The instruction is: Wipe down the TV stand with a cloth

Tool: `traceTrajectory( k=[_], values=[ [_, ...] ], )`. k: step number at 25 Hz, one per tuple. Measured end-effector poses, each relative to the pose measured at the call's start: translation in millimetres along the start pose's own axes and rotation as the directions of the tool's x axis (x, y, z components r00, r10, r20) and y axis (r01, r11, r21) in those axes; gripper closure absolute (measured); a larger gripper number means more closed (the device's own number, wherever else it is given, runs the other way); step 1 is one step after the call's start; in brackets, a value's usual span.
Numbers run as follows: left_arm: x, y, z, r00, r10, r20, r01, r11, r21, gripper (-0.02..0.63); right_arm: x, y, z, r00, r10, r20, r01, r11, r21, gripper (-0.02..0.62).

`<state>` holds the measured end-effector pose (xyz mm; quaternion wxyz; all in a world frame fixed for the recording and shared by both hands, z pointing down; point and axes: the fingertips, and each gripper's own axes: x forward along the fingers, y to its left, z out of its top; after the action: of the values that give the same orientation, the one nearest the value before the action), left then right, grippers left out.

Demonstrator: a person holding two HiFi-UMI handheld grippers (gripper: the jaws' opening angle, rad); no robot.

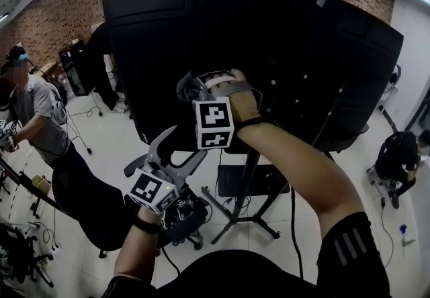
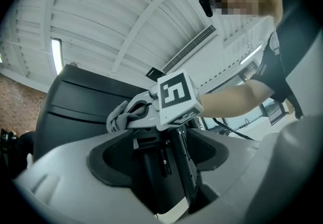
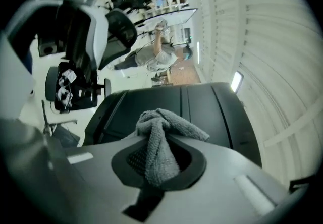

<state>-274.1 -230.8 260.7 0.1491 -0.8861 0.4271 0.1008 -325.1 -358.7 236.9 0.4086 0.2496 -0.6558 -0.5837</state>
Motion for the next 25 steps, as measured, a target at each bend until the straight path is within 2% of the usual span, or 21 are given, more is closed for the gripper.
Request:
traceTrajectory(
  k=[1, 3, 6, 9, 12, 16, 18, 21, 25],
  values=[
    [0.4, -1.6, 1.6, 1.0, -0.002, 0.003, 0.002, 1.0, 0.0, 0.259, -10.9, -3.1, 2.6, 0.998, 0.0, 0.055, -0.005, 0.996, 0.084, 0.575],
    [1.9, -6.0, 6.6, 1.0, -0.009, 0.014, 0.009, 1.0, -0.003, 0.259, -34.4, -10.4, 4.5, 0.986, -0.015, 0.166, -0.027, 0.968, 0.25, 0.575],
    [9.0, -17.8, 16.1, 0.999, -0.032, 0.033, 0.032, 0.999, -0.003, 0.259, -77.1, -24.5, -9.3, 0.958, -0.092, 0.273, -0.046, 0.887, 0.459, 0.575],
    [20.2, -35.7, 20.8, 0.997, -0.063, 0.052, 0.063, 0.998, -0.003, 0.259, -123.9, -32.5, -41.5, 0.936, -0.182, 0.302, -0.04, 0.796, 0.604, 0.575],
    [30.3, -55.5, 16.9, 0.995, -0.08, 0.065, 0.082, 0.996, -0.027, 0.259, -162.5, -26.1, -80.9, 0.923, -0.244, 0.299, -0.039, 0.71, 0.703, 0.575],
    [47.0, -75.3, 9.4, 0.993, -0.105, 0.06, 0.109, 0.992, -0.068, 0.259, -188.4, -14.0, -138.5, 0.92, -0.29, 0.263, -0.055, 0.569, 0.82, 0.575],
    [54.6, -83.9, 5.7, 0.992, -0.114, 0.05, 0.117, 0.99, -0.078, 0.259, -192.5, -9.9, -161.0, 0.918, -0.305, 0.251, -0.061, 0.519, 0.853, 0.575],
    [64.4, -92.3, 3.3, 0.993, -0.114, 0.045, 0.117, 0.99, -0.083, 0.259, -192.3, -10.5, -184.7, 0.914, -0.325, 0.243, -0.068, 0.467, 0.882, 0.575],
    [74.0, -96.4, 6.9, 0.993, -0.106, 0.05, 0.11, 0.991, -0.079, 0.259, -185.4, -22.7, -198.1, 0.908, -0.341, 0.244, -0.076, 0.439, 0.895, 0.575]
  ],
)
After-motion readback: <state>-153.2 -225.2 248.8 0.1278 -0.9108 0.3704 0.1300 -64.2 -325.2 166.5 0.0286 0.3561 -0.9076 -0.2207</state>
